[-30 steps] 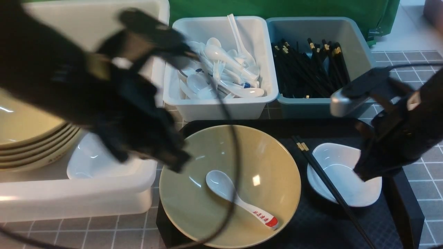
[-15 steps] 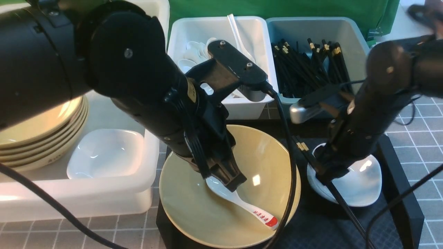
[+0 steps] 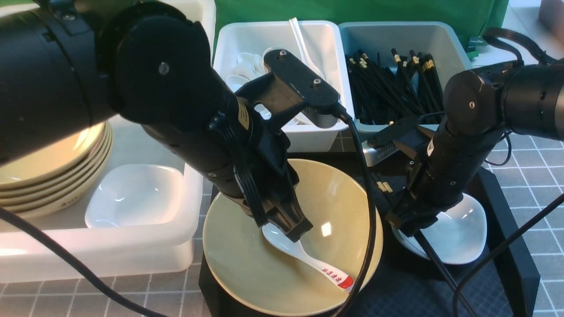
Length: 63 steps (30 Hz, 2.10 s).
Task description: On grey table put chopsticks spoon bowls plates into blue grey white boxes.
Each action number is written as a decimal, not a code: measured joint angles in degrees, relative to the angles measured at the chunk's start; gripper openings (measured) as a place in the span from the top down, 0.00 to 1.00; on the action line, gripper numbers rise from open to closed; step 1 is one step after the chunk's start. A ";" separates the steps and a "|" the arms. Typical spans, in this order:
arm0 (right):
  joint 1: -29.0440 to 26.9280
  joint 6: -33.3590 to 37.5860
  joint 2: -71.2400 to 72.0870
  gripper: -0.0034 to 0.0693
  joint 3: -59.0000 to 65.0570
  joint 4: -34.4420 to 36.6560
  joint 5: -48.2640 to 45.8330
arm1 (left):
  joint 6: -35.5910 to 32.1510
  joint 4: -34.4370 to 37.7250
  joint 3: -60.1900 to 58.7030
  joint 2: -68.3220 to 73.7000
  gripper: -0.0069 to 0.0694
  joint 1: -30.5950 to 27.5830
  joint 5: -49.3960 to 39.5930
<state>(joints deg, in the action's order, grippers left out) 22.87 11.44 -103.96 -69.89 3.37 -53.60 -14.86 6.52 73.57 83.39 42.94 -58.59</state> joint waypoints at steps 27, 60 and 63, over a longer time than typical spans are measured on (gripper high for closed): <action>-0.13 -2.91 4.16 0.76 -7.65 -3.69 -7.40 | 4.84 -2.87 0.00 0.20 0.92 -3.56 0.77; -14.30 -18.19 -30.36 0.29 -62.88 -2.14 -1.75 | -5.54 4.63 26.69 11.68 0.92 -12.55 2.74; -14.36 -11.90 -28.11 0.23 -64.15 -0.32 -10.38 | -4.19 0.72 24.22 7.03 0.92 -12.69 -1.06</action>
<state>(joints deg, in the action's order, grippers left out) 8.51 -0.46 -132.08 -134.04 3.05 -63.99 -19.05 7.23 97.78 90.42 30.24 -59.66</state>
